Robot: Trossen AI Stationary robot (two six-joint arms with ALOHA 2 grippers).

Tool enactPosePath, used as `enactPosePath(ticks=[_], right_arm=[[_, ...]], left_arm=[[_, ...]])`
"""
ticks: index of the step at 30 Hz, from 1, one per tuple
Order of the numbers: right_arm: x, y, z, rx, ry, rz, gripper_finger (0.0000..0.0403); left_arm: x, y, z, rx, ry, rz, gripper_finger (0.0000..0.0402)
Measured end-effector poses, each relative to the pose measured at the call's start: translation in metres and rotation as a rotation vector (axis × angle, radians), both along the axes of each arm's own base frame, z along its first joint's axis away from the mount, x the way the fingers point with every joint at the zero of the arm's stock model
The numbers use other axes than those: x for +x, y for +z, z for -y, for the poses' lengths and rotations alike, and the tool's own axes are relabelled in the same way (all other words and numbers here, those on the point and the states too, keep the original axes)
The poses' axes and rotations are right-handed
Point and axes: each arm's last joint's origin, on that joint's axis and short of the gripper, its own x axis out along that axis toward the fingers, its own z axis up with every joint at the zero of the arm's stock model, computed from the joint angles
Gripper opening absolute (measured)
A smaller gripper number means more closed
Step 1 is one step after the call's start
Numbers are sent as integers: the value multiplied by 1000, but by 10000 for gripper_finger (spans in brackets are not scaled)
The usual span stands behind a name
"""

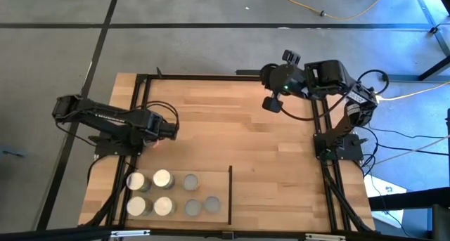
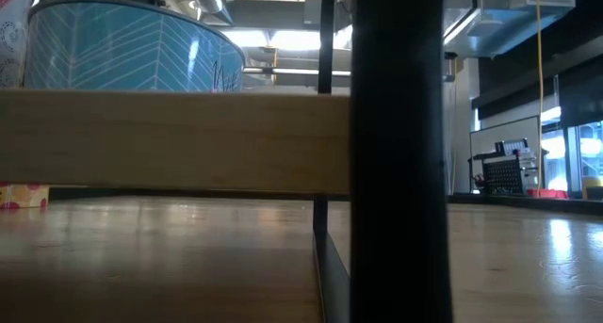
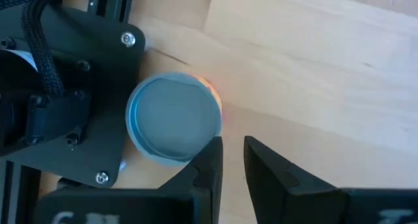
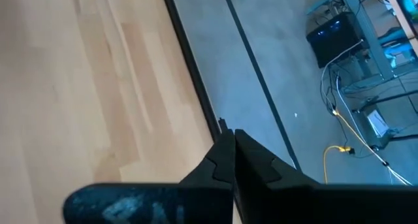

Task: Pick and place cans onto a shelf
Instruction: Put the canned pineapple rings on the shelf

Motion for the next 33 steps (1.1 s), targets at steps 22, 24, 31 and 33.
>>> enactPosePath(ticks=[22, 24, 31, 33], right_arm=[[-11, 6, 20, -61, 30, -69, 5], [-13, 7, 21, -61, 28, -67, 5], [-21, 11, 25, -64, 13, -53, 5], [-21, 11, 26, -65, 12, -53, 5]], left_arm=[[8, -19, 2, -6, 181, -150, 55], [10, -23, 2, -3, 181, -175, 55], [16, -34, 2, 6, 182, -242, 55], [19, -38, 2, 4, 182, -234, 55]])
